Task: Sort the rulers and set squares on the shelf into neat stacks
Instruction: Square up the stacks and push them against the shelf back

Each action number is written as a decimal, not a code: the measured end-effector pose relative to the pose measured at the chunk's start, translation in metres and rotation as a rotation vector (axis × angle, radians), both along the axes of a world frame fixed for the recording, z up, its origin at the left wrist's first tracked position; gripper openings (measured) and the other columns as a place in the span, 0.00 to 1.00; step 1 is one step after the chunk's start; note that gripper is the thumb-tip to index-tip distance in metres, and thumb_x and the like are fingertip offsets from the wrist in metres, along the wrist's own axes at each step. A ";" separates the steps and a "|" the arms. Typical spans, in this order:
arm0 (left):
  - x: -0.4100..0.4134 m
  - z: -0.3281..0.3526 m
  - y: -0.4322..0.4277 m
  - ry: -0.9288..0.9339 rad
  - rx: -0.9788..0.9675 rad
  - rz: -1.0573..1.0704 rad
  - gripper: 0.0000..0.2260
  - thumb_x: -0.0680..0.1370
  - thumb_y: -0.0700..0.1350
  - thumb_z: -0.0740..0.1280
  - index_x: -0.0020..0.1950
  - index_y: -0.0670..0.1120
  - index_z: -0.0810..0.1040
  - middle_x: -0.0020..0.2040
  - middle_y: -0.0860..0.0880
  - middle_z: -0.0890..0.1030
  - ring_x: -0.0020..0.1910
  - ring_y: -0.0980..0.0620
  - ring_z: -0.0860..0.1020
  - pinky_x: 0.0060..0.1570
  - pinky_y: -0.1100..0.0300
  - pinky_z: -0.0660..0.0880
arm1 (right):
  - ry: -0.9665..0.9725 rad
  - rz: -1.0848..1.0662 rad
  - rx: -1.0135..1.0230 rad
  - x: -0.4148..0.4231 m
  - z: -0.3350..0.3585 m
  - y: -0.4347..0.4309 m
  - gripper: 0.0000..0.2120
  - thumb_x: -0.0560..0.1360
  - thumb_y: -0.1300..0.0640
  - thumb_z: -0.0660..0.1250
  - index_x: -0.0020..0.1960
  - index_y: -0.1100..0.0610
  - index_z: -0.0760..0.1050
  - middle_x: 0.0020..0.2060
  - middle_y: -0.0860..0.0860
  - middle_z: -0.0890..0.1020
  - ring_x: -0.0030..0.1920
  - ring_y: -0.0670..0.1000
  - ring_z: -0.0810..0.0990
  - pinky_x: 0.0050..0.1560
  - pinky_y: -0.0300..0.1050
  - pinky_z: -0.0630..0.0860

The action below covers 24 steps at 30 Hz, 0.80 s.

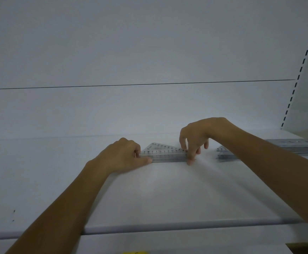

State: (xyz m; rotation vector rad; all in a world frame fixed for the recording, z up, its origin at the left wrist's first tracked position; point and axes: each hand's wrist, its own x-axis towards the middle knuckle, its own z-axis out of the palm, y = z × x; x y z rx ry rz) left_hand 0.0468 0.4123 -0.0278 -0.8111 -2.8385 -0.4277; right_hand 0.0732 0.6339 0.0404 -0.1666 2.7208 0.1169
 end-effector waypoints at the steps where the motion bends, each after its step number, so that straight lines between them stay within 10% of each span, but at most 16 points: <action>1: 0.000 0.001 0.000 0.005 -0.004 0.002 0.17 0.70 0.64 0.65 0.30 0.53 0.68 0.30 0.56 0.71 0.30 0.57 0.69 0.30 0.61 0.63 | 0.025 -0.011 -0.015 -0.003 0.002 -0.003 0.29 0.63 0.49 0.78 0.59 0.57 0.73 0.39 0.48 0.79 0.38 0.45 0.80 0.33 0.38 0.77; 9: 0.002 0.004 -0.001 -0.012 -0.050 -0.039 0.14 0.73 0.58 0.66 0.32 0.55 0.67 0.33 0.55 0.73 0.34 0.56 0.71 0.32 0.61 0.64 | -0.038 0.053 -0.141 -0.022 -0.004 -0.049 0.48 0.61 0.51 0.79 0.72 0.39 0.54 0.68 0.50 0.68 0.59 0.55 0.75 0.35 0.42 0.79; 17: 0.000 0.001 0.002 -0.014 -0.026 -0.065 0.12 0.74 0.53 0.67 0.34 0.53 0.69 0.32 0.55 0.72 0.33 0.56 0.71 0.34 0.61 0.65 | -0.045 0.115 0.033 -0.026 -0.001 -0.069 0.38 0.63 0.56 0.78 0.68 0.48 0.64 0.59 0.51 0.72 0.50 0.53 0.77 0.43 0.53 0.81; 24: -0.002 -0.001 0.002 0.033 -0.028 -0.062 0.12 0.74 0.54 0.67 0.34 0.52 0.70 0.31 0.55 0.72 0.31 0.56 0.71 0.33 0.61 0.66 | 0.020 0.183 0.130 -0.021 0.002 -0.072 0.39 0.64 0.54 0.76 0.70 0.50 0.62 0.62 0.51 0.73 0.49 0.52 0.78 0.23 0.38 0.72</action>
